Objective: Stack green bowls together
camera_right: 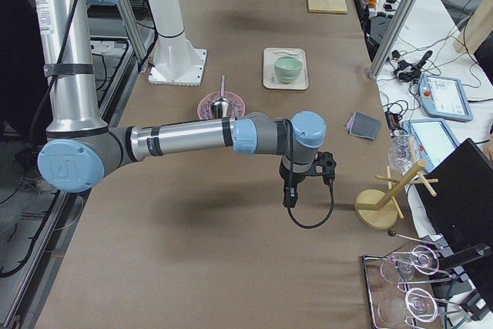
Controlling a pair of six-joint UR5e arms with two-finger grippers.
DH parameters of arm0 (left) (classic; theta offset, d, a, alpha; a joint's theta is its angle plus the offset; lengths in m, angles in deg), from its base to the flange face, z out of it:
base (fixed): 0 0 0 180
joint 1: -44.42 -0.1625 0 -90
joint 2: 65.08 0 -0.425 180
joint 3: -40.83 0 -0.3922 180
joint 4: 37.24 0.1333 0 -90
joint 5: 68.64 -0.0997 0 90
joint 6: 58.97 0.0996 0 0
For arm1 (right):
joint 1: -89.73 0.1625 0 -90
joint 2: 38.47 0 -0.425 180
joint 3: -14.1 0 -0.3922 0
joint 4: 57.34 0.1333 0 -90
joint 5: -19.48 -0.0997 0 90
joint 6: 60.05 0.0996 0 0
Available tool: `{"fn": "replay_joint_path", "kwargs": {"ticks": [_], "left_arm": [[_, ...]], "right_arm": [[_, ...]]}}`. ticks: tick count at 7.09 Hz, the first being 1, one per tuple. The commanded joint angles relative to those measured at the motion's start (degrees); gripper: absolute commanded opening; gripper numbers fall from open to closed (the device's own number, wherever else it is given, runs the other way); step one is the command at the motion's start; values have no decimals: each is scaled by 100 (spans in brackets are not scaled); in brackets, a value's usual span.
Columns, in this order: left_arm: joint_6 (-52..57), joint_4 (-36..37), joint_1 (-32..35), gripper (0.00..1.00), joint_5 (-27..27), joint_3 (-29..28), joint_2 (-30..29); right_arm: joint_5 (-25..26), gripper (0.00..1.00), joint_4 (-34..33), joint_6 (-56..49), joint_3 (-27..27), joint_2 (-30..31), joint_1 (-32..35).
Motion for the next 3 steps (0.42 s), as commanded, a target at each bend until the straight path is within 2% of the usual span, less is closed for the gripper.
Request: {"fn": "replay_joint_path", "kwargs": {"ticks": [1, 3], "left_arm": [[0, 3, 3, 98, -4, 40, -10], [-9, 3, 3, 98, -13, 32, -10]], "right_arm": [[-51, 100, 0, -27, 67, 40, 6], [-51, 100, -9, -27, 103, 31, 67]]}}
